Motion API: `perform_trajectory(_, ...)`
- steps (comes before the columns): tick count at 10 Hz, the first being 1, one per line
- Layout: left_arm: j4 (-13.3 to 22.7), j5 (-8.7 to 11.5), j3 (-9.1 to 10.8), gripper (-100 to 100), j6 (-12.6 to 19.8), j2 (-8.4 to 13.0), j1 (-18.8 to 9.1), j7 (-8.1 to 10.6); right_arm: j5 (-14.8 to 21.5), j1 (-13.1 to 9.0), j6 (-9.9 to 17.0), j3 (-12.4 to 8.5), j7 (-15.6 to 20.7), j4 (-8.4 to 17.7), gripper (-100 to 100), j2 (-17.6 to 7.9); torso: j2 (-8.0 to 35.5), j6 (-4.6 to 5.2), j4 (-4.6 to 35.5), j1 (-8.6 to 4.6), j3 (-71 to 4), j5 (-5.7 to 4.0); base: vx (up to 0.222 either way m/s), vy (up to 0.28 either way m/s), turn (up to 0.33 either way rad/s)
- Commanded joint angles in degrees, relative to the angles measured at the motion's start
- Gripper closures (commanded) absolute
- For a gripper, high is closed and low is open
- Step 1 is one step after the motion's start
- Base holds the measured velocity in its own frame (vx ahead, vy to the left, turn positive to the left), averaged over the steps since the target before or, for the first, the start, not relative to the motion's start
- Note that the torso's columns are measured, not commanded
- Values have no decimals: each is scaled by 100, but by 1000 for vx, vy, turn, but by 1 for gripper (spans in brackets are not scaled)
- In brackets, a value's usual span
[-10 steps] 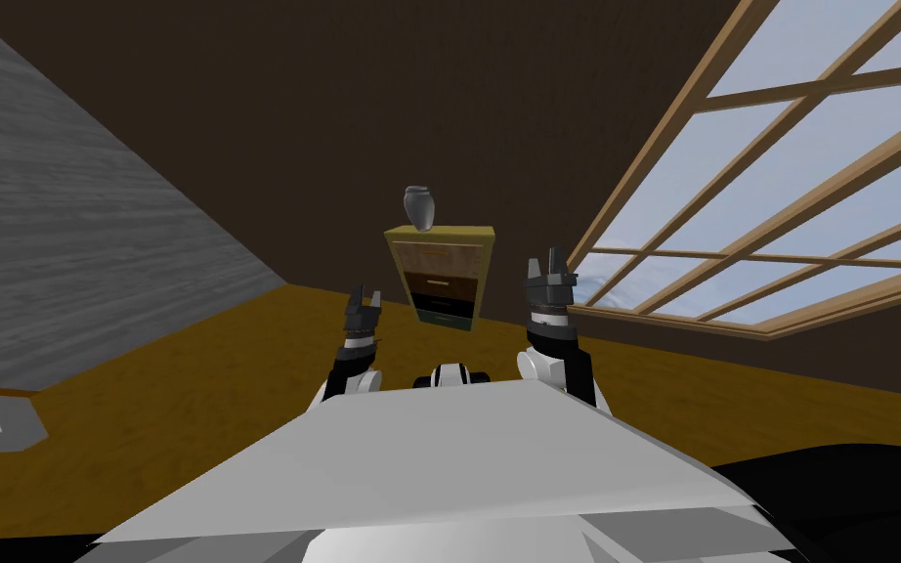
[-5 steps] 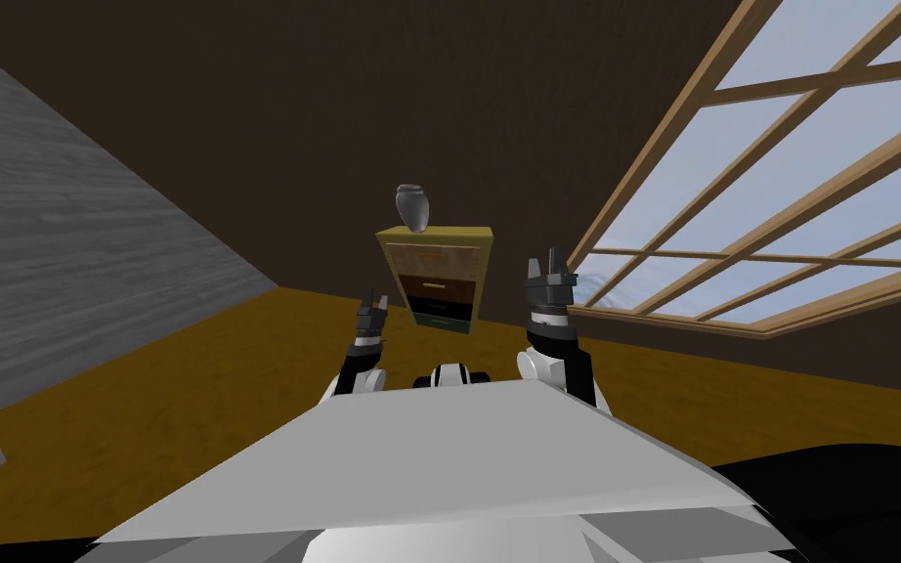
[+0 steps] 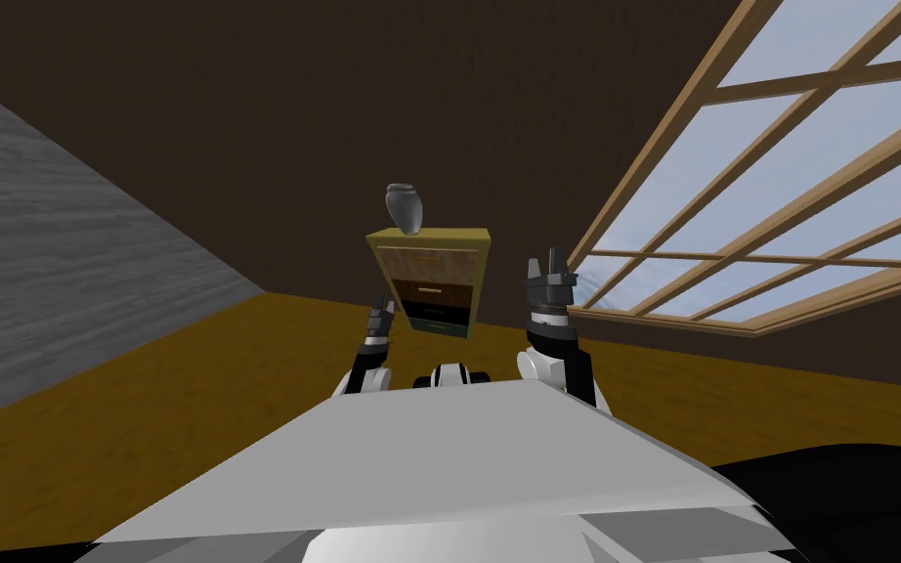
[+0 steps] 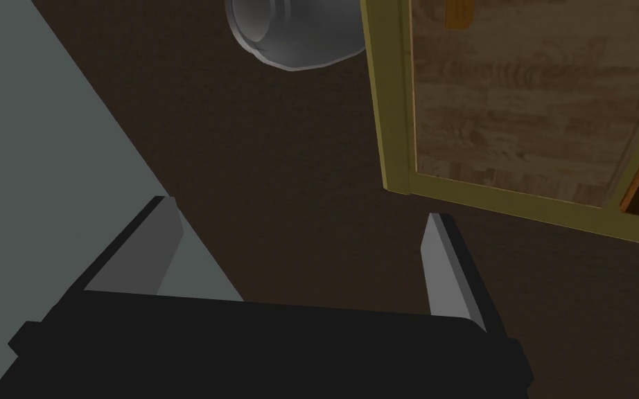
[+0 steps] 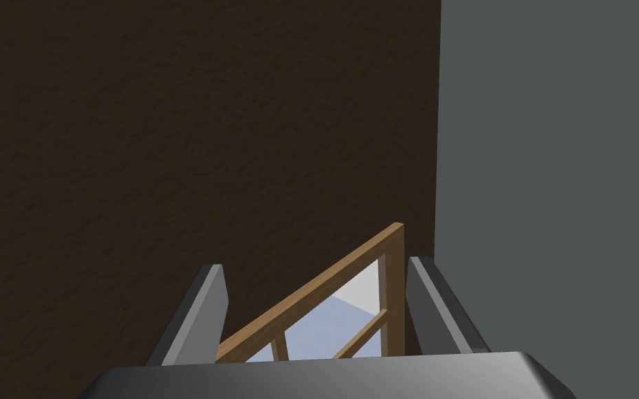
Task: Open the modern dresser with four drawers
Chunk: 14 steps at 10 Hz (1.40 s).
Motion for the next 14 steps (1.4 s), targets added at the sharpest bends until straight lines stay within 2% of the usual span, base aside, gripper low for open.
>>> perform_trajectory(1,399,12,-38,-100,-77,-7,-95,-9,0,0,0,0,0,0,0,0,8,0,2,2,5,0,77,-28,-40)
perform_trajectory(4,977,40,-93,-100,-113,-29,-321,-26,0,0,0,0,0,0,0,0,-14,1,-4,8,-8,3,109,-21,-63)
perform_trajectory(5,1041,40,-93,-100,-113,-29,-321,-26,0,0,0,0,0,0,0,0,-12,0,-3,8,-8,2,80,-11,-23)
perform_trajectory(7,1439,59,-131,-100,-137,-43,-478,-38,0,0,0,0,0,0,0,0,6,1,2,7,5,2,81,-22,-52)
perform_trajectory(8,1486,59,-131,-100,-137,-43,-478,-38,0,0,0,0,0,0,0,0,-3,1,0,5,-1,1,74,-12,-25)
perform_trajectory(14,2593,106,-223,-100,-191,-8,-871,-66,0,0,0,0,0,0,0,0,3,1,1,8,3,2,89,-12,-52)
